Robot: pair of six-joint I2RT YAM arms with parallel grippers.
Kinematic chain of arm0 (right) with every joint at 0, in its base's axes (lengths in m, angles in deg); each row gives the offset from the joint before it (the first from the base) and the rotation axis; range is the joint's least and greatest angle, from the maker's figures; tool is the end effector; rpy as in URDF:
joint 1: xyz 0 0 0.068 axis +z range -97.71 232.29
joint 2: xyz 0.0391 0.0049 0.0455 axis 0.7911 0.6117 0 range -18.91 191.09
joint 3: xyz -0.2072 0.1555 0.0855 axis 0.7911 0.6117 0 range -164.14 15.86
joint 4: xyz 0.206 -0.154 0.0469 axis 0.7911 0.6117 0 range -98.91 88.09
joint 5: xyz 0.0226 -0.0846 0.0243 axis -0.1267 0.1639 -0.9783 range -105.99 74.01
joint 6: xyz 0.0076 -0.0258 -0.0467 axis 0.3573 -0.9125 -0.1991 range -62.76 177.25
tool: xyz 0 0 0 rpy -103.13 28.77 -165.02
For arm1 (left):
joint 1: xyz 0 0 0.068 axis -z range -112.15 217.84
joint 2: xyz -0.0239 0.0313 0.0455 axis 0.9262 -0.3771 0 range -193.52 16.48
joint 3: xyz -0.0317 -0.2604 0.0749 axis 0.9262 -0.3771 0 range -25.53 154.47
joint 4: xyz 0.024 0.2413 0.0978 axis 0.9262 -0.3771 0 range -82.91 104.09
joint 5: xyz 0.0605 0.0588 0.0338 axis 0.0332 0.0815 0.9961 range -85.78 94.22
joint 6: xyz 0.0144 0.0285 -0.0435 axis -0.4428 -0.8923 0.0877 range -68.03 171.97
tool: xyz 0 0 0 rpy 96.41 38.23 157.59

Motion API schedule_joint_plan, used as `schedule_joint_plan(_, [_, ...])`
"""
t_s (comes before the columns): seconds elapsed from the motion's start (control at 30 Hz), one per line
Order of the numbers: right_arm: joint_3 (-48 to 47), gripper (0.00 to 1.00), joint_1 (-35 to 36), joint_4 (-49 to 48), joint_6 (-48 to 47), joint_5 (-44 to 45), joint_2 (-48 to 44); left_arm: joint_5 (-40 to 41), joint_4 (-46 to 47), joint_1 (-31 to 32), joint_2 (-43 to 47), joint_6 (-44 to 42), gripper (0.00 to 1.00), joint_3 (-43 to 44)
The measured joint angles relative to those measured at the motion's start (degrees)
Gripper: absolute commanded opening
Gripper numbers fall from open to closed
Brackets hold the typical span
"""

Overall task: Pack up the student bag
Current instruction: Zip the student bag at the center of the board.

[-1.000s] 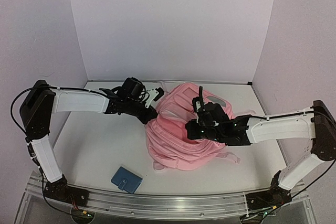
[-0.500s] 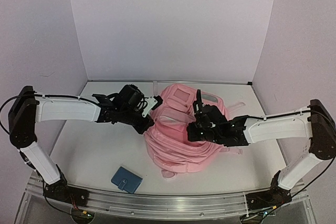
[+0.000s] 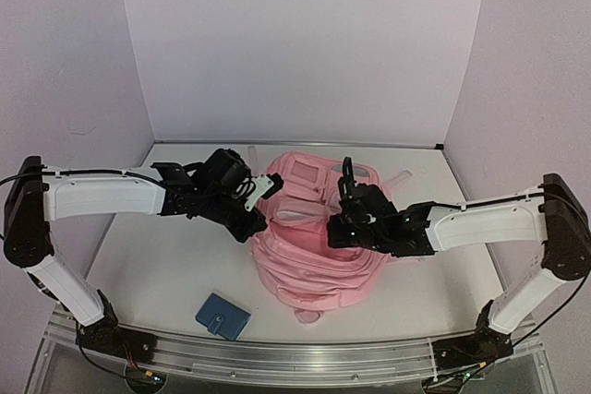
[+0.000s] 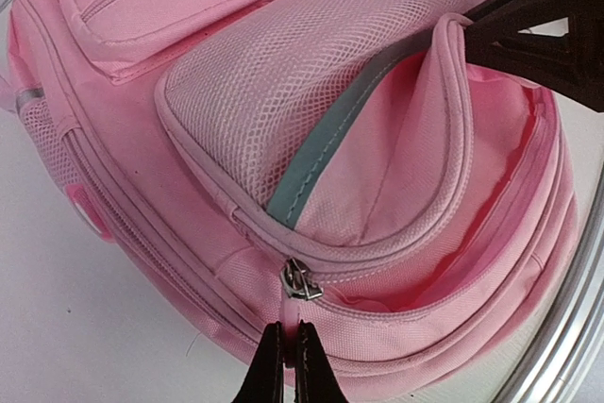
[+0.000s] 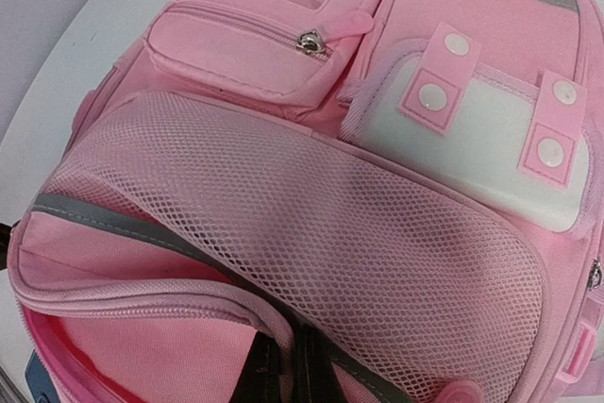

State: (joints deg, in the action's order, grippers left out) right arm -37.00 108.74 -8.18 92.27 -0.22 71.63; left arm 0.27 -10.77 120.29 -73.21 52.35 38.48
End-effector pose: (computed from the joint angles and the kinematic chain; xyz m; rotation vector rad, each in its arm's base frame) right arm 0.1947 0.2763 0.2080 -0.2724 2.2560 0.5657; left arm 0.2023 -0.2670 0.2408 1.1306 2.2442 -0.4783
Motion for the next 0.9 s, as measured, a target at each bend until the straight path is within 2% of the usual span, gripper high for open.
schedule_joint_plan(0.23, [-0.23,0.01,0.11,0.23,-0.21,-0.01,0.42,-4.98,-5.29,-0.02,0.0,1.68,0.0,1.87])
schedule_joint_plan(0.33, [-0.28,0.16,0.24,0.18,-2.02,-0.63,0.42,-4.84,-6.28,0.0,0.25,2.52,0.0,1.88])
schedule_joint_plan(0.47, [-0.21,0.49,0.18,1.02,-5.76,-3.49,-0.52,-4.62,-7.86,0.01,0.81,3.85,0.0,1.88])
schedule_joint_plan(0.6, [1.72,0.74,-0.04,1.62,-8.34,-6.64,-6.31,-4.82,-9.51,0.1,0.83,4.96,0.0,1.86])
schedule_joint_plan(0.73, [3.69,0.87,-1.33,3.49,-5.49,-4.31,-13.33,-5.26,-10.57,0.34,0.83,5.71,0.0,1.84])
schedule_joint_plan(0.83, [5.65,0.89,-4.65,3.95,-1.75,-3.37,-16.67,-5.46,-11.16,0.44,0.83,5.78,0.0,1.79])
schedule_joint_plan(0.9, [6.87,0.85,-6.76,4.43,0.12,-2.99,-17.51,-5.53,-11.51,0.46,0.83,5.78,0.0,1.79])
